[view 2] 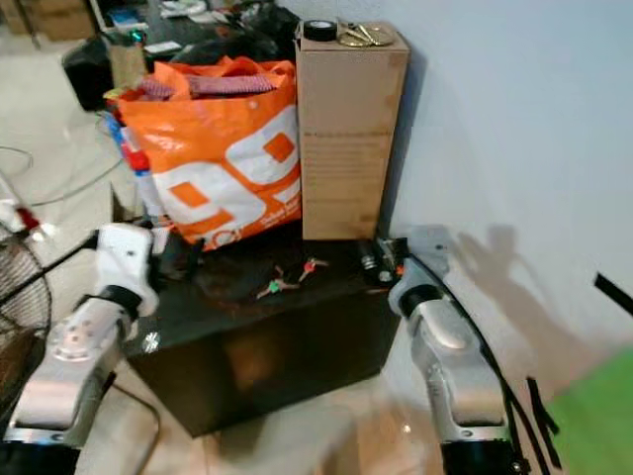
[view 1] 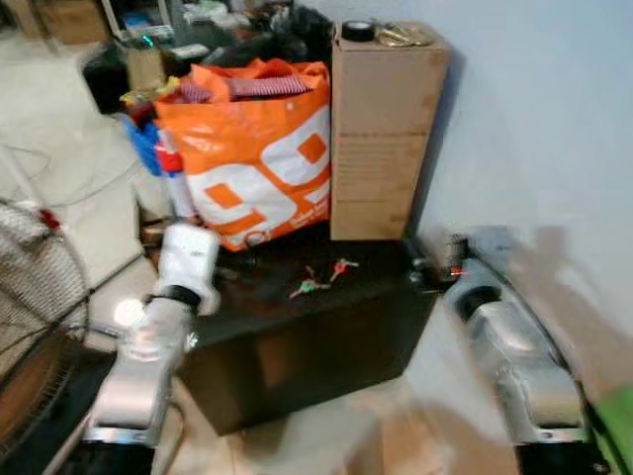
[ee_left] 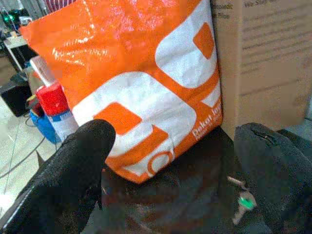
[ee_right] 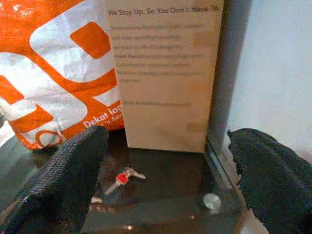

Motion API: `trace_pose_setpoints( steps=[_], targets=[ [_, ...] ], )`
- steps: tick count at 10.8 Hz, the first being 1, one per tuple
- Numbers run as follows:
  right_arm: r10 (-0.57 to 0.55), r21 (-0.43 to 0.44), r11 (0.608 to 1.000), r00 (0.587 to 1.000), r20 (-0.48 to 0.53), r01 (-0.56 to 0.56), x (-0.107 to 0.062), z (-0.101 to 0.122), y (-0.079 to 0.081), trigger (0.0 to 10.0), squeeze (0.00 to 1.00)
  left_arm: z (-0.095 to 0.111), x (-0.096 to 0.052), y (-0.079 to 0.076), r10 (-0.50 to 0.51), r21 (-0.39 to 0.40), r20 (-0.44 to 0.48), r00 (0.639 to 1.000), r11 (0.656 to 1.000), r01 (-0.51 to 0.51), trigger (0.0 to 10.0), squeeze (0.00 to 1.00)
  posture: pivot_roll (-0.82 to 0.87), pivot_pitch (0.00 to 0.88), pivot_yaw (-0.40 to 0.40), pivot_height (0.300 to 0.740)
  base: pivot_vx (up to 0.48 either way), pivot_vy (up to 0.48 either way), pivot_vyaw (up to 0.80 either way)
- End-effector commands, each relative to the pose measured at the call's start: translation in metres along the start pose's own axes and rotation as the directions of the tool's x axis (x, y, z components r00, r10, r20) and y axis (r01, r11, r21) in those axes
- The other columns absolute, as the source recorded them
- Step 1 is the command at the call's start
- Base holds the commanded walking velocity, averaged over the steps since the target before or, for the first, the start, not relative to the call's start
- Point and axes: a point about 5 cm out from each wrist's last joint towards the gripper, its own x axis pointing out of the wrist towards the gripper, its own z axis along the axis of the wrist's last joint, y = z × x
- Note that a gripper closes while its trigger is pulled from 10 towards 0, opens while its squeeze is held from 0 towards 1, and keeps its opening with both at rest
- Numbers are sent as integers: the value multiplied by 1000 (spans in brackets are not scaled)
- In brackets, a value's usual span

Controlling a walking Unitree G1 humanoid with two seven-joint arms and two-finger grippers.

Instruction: Hang keys on a hook

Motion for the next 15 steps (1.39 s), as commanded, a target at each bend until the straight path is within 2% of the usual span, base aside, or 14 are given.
trace_pose_setpoints(
  steps=[1,3,6,7,11,13,15],
  targets=[
    [-22,-14,1000,1000,10,22,1,3,-8,10000,1000,4,0,-5,-22,7,14,1000,1000,22,10000,16,-6,0,37,740,386,0,0],
    [15,-31,999,1000,-3,-15,3,3,-5,10000,1000,4,0,-5,-22,10,11,1000,1000,22,10000,20,-5,0,38,740,375,0,0],
    [119,-78,989,991,-62,-124,2,-6,1,10000,1000,5,0,-8,-37,10,8,999,999,37,10000,20,-13,0,48,740,380,0,800],
    [123,-86,988,990,-72,-129,4,-7,0,10000,1000,5,1,-9,-43,12,8,999,999,42,10000,20,-15,0,50,740,390,0,800],
    [121,-162,975,978,-172,-149,8,-17,-13,10000,1000,-1,-1,-15,-73,21,-20,997,997,73,10000,0,-18,0,35,740,273,0,0],
    [150,-187,961,952,-265,-203,12,-26,-14,10000,1000,-6,-1,-19,-145,39,-56,988,988,147,10000,0,-24,0,34,740,0,0,0],
    [203,-135,955,912,-357,-265,14,-45,-3,10000,1000,-12,0,-25,-237,44,-112,965,969,243,10000,0,-40,0,42,740,0,0,0]
  ],
)
